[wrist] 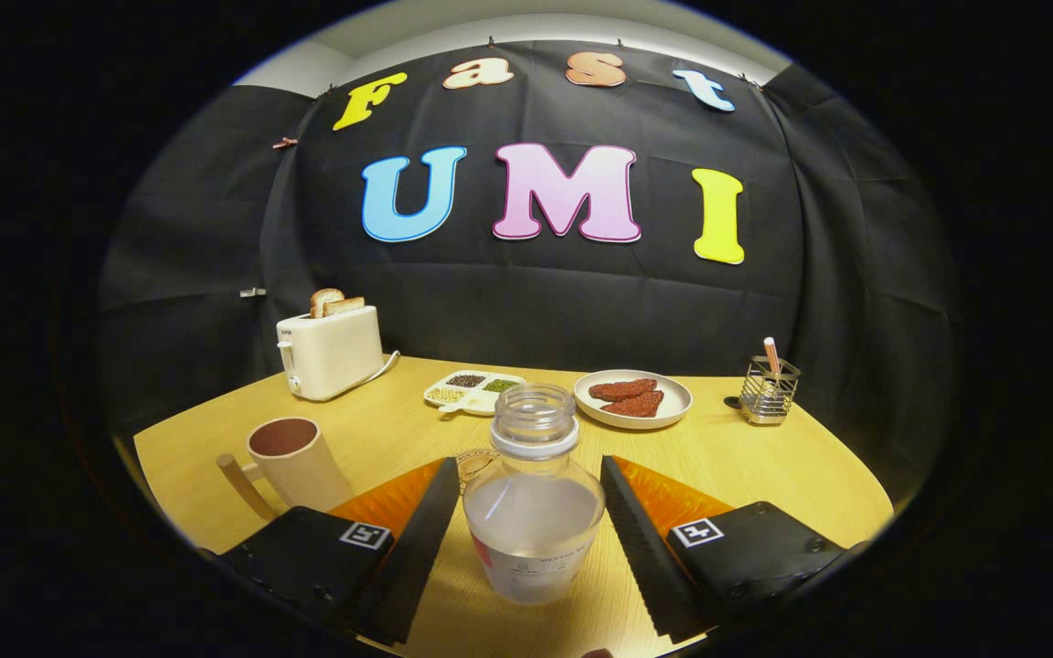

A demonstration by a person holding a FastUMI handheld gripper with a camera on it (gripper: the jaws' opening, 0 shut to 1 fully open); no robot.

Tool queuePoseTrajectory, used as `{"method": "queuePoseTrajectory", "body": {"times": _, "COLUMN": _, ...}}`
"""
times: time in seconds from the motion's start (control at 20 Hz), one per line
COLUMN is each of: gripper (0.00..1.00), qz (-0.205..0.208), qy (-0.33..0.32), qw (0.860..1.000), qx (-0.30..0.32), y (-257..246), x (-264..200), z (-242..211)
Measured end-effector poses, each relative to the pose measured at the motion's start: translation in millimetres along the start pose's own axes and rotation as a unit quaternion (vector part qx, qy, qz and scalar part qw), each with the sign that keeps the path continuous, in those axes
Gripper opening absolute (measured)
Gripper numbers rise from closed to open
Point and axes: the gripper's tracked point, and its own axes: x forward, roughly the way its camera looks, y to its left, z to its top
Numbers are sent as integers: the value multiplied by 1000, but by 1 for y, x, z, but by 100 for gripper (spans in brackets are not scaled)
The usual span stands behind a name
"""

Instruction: Take the bottle from table, then pour the juice into the cup, finally place the bottle on the coaster

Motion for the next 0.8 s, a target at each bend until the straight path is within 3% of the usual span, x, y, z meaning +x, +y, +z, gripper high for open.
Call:
{"method": "queuePoseTrajectory", "body": {"times": 0.4, "gripper": 79, "qz": 9, "qy": -3, "qw": 1000, "qx": -3, "y": -1, "x": 12, "z": -4}}
{"method": "queuePoseTrajectory", "body": {"times": 0.8, "gripper": 74, "qz": 52, "qy": 11, "qw": 997, "qx": -53, "y": 10, "x": 19, "z": 4}}
